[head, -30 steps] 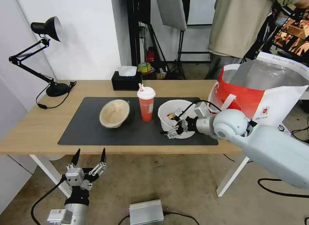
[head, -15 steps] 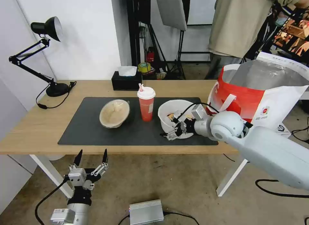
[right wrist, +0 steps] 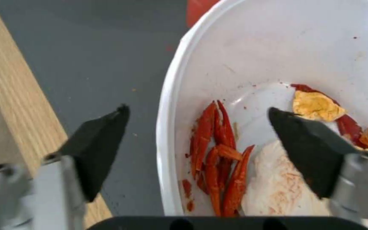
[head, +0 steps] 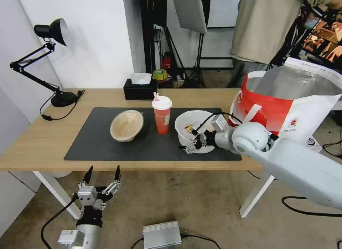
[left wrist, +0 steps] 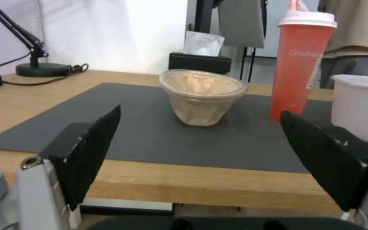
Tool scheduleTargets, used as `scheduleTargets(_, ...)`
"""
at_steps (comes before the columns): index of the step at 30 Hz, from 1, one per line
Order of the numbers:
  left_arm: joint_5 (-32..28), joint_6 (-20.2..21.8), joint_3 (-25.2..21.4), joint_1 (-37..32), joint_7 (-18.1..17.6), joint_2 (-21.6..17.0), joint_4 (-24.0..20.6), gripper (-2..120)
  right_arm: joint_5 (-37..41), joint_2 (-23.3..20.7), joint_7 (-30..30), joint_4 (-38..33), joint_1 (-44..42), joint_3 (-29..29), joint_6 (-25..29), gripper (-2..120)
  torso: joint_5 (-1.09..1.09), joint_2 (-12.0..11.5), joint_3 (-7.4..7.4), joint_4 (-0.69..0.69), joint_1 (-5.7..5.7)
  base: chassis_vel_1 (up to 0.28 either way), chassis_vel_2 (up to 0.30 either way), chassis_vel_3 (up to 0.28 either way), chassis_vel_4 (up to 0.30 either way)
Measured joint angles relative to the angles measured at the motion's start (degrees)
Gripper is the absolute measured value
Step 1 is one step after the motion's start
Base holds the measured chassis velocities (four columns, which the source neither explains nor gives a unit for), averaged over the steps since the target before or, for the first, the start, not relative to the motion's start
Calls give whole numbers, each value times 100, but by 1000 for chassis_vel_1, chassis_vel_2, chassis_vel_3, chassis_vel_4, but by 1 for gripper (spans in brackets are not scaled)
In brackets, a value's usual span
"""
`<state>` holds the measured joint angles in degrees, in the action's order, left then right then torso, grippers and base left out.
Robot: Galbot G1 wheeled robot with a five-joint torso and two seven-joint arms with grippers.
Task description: Pick up the trash from the table and place it into the takeout bag.
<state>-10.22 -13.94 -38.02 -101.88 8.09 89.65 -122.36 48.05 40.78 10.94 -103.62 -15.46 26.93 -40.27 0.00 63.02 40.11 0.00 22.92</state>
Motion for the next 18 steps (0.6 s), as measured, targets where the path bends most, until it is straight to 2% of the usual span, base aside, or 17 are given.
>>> scheduleTargets(4,0,-2,0,2,6,0,0,100,-3,-11,0,2,-2,-5,0,72,0,0,0,0,0,0,0,0,0)
scheduleTargets(5,-1,-2,0,2,8,1,0,100,-3,-16,2,2,-5,-11,0,65,0,0,0,0,0,0,0,0,0)
scheduleTargets(7,0,-2,0,1,11,3,-4,100,-2,-21,7,2,-11,-22,0,57,0,0,0,0,0,0,0,0,0)
scheduleTargets(8,0,-2,0,1,11,3,-4,100,-2,-21,7,2,-11,-22,0,57,0,0,0,0,0,0,0,0,0)
scheduleTargets(12,-1,-4,-2,-8,21,15,-29,100,4,-20,15,-10,-31,-38,0,39,0,0,0,0,0,0,0,0,0)
scheduleTargets(13,-1,-4,-2,-8,21,15,-29,100,4,-20,15,-10,-31,-38,0,39,0,0,0,0,0,0,0,0,0)
scheduleTargets(17,1,-10,-3,-22,27,32,-36,100,5,-19,17,-20,-70,-51,0,21,0,0,0,0,0,0,0,0,0)
scheduleTargets(18,1,-10,-3,-22,27,32,-36,100,5,-19,17,-20,-70,-51,0,21,0,0,0,0,0,0,0,0,0)
